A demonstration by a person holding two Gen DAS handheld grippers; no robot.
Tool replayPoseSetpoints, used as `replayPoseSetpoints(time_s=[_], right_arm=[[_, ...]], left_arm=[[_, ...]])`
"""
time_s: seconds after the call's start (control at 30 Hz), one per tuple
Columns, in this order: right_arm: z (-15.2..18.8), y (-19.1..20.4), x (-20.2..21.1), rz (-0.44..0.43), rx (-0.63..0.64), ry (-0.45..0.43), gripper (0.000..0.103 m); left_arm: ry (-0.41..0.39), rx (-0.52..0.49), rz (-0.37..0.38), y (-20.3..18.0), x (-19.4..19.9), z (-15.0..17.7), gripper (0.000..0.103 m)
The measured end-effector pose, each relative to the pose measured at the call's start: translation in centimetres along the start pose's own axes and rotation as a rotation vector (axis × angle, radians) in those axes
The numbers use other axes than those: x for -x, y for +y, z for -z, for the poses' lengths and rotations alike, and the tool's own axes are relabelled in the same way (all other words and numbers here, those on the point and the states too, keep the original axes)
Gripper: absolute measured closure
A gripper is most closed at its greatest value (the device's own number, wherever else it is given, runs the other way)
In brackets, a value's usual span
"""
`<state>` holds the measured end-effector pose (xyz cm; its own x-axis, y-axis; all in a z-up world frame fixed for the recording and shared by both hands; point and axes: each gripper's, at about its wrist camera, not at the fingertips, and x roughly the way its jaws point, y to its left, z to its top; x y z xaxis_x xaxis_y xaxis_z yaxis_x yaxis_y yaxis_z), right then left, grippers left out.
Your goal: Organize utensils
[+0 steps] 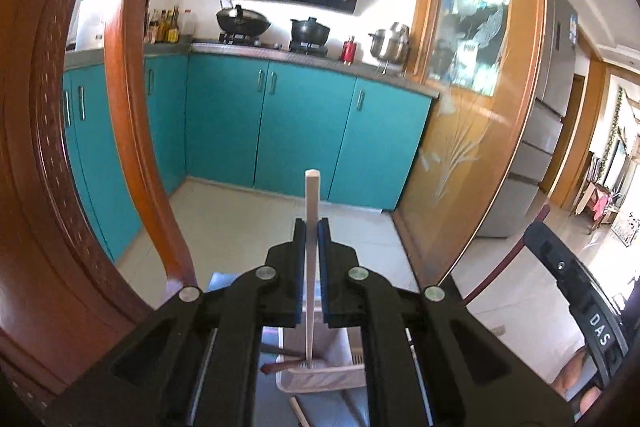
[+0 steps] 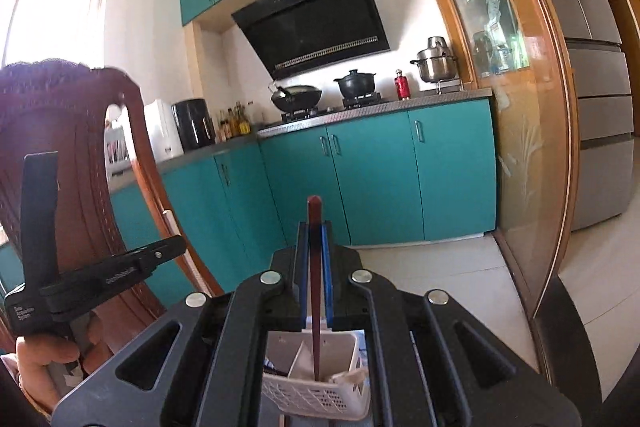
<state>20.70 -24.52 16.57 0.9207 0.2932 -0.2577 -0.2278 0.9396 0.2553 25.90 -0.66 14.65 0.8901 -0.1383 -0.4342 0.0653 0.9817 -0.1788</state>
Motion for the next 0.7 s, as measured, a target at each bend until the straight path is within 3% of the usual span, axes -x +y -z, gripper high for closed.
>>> replayPoseSetpoints(time_s=[0.23, 0.3, 0.37, 0.4, 0.5, 0.6, 0.7], right_arm=[[2.2, -1.5, -0.3, 0.006, -0.049, 0.062, 0.094], [2.1, -2.0, 0.0, 0.006, -0.061, 0.073, 0.087], [1.8, -2.5, 1.0, 0.013, -0.069, 0.061, 0.069], [1.6, -2.6, 1.6, 0.011, -0.073, 0.052, 0.068], [0.3, -2.3, 4.4, -0.035, -0.06, 0.013, 0.067], [-0.6, -1.1, 7.2, -0.121, -0.007, -0.007, 0.067], [-0.8, 1.0, 8.8, -0.18, 0.084, 0.054, 0.067]], left_arm=[[0.022, -0.011, -0.031, -0.2, -0.1, 1.7, 0.096], [0.018, -0.005, -0.032, -0.1, 0.2, 1.9, 0.095], [0.011, 0.008, -0.028, 0.2, 0.8, 1.9, 0.087], [0.006, 0.018, -0.022, 0.3, 1.3, 1.9, 0.084], [-0.016, 0.016, 0.002, 0.2, 3.1, 1.8, 0.078], [-0.054, -0.055, 0.024, -1.0, 5.4, 1.8, 0.072], [-0.095, -0.138, -0.006, -2.3, 7.3, 2.5, 0.072]])
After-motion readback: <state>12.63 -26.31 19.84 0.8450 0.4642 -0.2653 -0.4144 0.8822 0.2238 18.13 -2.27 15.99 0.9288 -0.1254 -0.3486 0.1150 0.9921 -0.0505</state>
